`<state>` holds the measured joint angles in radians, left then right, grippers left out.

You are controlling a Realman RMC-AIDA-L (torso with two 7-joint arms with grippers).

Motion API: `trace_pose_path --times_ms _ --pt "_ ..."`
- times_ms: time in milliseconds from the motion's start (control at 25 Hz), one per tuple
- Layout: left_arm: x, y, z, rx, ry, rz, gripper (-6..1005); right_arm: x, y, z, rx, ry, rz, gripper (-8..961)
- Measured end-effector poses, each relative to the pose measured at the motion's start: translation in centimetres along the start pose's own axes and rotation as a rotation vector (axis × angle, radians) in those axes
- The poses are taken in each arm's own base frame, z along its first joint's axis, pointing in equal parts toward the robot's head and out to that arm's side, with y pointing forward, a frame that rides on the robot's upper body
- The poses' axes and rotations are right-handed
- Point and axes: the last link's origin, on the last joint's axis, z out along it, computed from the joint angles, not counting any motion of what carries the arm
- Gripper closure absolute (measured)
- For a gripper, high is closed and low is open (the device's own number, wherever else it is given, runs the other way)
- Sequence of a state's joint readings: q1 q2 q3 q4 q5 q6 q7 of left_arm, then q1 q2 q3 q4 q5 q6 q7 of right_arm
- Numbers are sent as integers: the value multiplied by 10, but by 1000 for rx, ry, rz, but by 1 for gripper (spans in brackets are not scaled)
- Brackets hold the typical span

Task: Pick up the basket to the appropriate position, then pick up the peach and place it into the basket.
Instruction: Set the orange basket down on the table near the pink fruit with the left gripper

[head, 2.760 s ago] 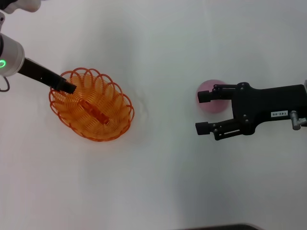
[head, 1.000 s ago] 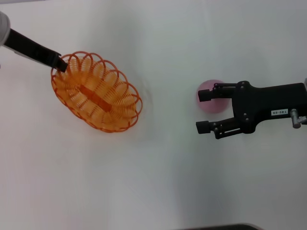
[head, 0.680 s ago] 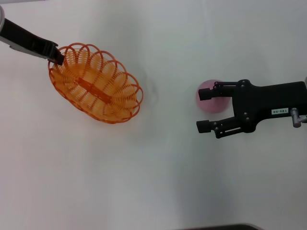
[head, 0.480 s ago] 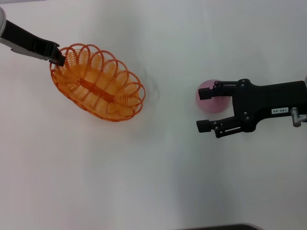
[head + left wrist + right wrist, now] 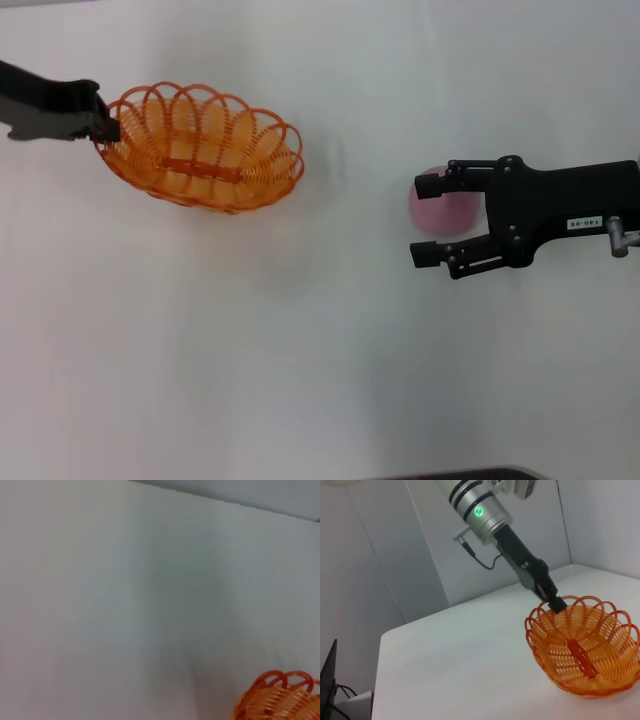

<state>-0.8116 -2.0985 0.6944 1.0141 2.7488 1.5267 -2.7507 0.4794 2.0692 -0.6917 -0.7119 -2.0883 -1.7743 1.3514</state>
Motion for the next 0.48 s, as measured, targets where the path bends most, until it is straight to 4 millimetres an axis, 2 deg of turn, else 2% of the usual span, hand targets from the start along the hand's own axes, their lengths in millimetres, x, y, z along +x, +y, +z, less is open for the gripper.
trace_pose_path --times_ms 120,480 --pt "-13 -7 3 -44 52 -130 950 -2 -2 1 5 2 -5 13" --pt "-26 -21 7 -122 134 -295 922 -3 -5 4 15 9 -12 12"
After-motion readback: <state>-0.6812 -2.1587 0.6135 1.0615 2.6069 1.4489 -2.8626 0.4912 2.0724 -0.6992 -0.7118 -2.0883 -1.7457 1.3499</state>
